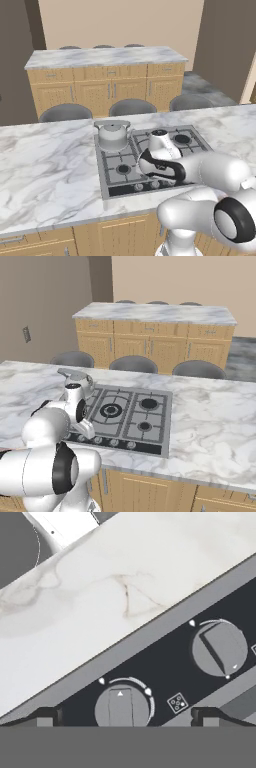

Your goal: Lower the heat of the kettle.

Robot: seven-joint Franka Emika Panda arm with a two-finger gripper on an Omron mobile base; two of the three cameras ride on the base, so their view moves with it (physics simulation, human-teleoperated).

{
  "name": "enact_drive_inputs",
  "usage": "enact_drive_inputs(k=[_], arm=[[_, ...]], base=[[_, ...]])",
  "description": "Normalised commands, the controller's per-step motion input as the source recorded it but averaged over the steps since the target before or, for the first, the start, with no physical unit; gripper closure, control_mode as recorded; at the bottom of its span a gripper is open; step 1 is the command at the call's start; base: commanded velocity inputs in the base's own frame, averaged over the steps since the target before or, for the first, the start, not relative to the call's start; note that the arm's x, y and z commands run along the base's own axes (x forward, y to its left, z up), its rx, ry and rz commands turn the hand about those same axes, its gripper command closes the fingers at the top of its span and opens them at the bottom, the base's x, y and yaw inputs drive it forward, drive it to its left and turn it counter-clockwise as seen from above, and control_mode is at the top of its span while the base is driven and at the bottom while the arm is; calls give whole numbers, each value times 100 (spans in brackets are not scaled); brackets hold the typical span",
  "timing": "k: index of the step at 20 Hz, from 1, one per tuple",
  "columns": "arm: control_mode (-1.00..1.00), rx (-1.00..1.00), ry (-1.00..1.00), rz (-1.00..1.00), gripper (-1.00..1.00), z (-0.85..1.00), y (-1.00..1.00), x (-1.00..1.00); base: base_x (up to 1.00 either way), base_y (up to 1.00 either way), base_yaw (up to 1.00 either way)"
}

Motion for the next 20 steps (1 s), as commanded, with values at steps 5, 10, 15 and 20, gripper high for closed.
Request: enact_drive_inputs(k=[5,10,15,20], arm=[[-100,0,-4,3,-100,-15,-2,-21],[-100,0,-3,3,-100,-16,0,-22],[-100,0,-1,2,-100,-22,0,-10],[-100,0,0,2,-100,-22,-1,0]], base=[[0,0,0],[0,0,0],[0,0,0],[0,0,0]])
